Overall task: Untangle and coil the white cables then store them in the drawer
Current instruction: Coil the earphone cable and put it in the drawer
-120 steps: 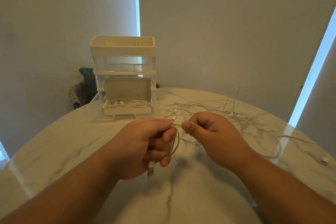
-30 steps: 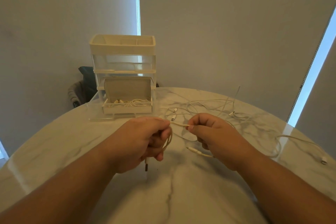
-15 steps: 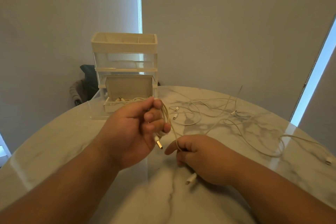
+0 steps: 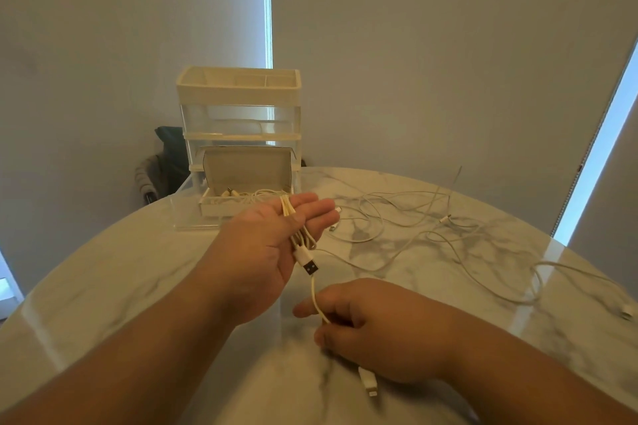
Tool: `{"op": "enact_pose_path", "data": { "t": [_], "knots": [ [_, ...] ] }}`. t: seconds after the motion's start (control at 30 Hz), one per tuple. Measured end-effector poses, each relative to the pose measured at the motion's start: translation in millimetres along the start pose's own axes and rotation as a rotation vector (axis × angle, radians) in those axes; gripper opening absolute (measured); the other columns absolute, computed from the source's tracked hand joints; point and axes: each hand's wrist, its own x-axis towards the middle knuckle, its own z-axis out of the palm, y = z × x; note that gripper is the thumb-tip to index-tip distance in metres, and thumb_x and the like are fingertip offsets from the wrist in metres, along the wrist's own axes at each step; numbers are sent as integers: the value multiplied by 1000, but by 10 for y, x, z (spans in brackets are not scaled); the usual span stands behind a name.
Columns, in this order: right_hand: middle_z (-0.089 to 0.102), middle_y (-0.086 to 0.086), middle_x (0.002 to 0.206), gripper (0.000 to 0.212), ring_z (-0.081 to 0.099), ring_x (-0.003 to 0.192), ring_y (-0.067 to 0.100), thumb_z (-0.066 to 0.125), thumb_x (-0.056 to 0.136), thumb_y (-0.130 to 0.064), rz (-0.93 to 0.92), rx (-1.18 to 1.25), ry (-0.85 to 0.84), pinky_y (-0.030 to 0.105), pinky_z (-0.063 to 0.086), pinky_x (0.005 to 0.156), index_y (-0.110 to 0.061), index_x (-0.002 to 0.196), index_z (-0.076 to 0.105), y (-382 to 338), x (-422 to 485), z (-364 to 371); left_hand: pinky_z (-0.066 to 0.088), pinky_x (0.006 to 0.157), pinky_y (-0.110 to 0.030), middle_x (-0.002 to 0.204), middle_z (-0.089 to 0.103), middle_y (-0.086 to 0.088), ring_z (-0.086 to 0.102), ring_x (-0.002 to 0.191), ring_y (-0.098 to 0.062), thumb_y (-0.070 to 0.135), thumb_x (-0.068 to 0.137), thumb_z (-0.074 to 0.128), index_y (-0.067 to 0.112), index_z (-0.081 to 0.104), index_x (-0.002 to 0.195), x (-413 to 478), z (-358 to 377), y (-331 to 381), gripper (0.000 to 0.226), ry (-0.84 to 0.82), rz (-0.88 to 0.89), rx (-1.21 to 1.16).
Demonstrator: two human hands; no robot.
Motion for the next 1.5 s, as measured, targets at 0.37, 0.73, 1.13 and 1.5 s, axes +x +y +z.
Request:
{"op": "enact_pose_path", "data": {
  "t": [0.37,0.73,1.13,1.5],
  "knots": [
    [65,-15,123,38,58,108,3,52,100,-27,43,-65,3,11,38,84,-36,136,58,23,-46,-60,51,91,-13,113,70,11,67,103,2,0,98,50,24,57,120,-46,-42,-160,33,-12,198,741],
    [66,-22,94,26,58,79,-10,57,99,-36,97,116,152,8,41,71,-39,124,66,86,-19,-103,42,89,-3,130,57,17,52,114,17,-5,98,37,25,41,140,-21,-110,-148,52,-31,336,1049],
    [58,-18,55,15,52,49,2,69,91,-28,24,203,486,19,42,51,-31,78,76,135,-81,-214,50,89,-29,108,58,21,54,98,4,29,99,46,40,48,115,-56,-113,-147,20,-327,70,1374],
    [69,-23,73,14,61,78,-2,70,87,-29,-5,151,510,11,41,65,-33,79,80,148,-86,-268,51,83,-31,90,61,12,54,83,0,44,102,37,32,61,94,-58,-74,-129,28,-387,66,1481]
  ]
}}
